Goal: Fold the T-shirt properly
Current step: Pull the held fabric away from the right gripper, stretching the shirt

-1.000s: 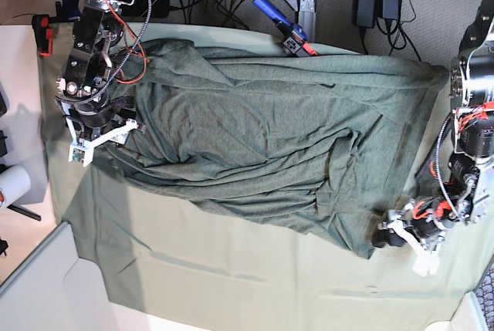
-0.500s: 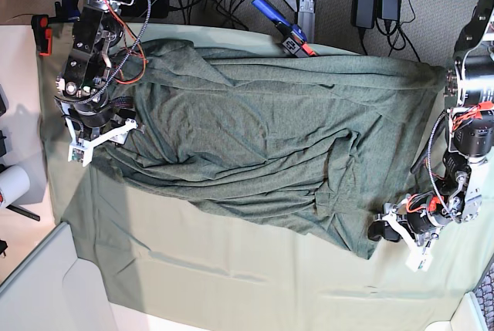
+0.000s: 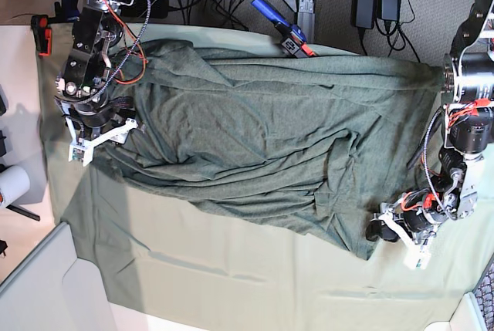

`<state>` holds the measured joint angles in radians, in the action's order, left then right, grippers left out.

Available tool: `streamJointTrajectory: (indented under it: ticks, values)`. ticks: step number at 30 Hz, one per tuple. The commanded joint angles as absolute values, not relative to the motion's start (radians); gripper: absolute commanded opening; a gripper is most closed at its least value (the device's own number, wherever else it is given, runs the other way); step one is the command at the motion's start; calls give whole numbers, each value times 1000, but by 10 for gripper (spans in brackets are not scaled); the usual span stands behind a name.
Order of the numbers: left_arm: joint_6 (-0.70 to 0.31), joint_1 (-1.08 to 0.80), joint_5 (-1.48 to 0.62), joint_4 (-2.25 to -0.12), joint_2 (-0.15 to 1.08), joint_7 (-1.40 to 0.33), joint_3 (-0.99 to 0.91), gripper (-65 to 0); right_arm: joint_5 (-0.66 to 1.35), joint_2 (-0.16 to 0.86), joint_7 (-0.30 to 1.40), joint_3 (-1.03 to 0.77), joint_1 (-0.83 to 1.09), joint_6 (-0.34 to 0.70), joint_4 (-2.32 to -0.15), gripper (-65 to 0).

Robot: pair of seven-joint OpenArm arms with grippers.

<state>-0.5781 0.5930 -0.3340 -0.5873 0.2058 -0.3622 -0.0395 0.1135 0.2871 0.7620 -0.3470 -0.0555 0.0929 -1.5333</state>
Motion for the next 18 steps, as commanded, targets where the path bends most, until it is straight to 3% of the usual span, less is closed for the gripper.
streamJointTrajectory:
  ticks: [1,13,15,18]
  values:
    - [-596,617,-337,-599,198,-379,-25,-296,117,302,745,-352,-71,89,-1549,-316]
    - [-598,618,-381,-603,164,-378,39,-299,115,303,722,-353,-75,88,-1549,-316]
    - [-599,618,-380,-603,165,-378,39,-343,112,303,706,-359,-81,58,-1549,-316]
    - [-620,617,-377,-603,165,-377,39,-508,112,303,696,-389,-111,47,-1549,-315]
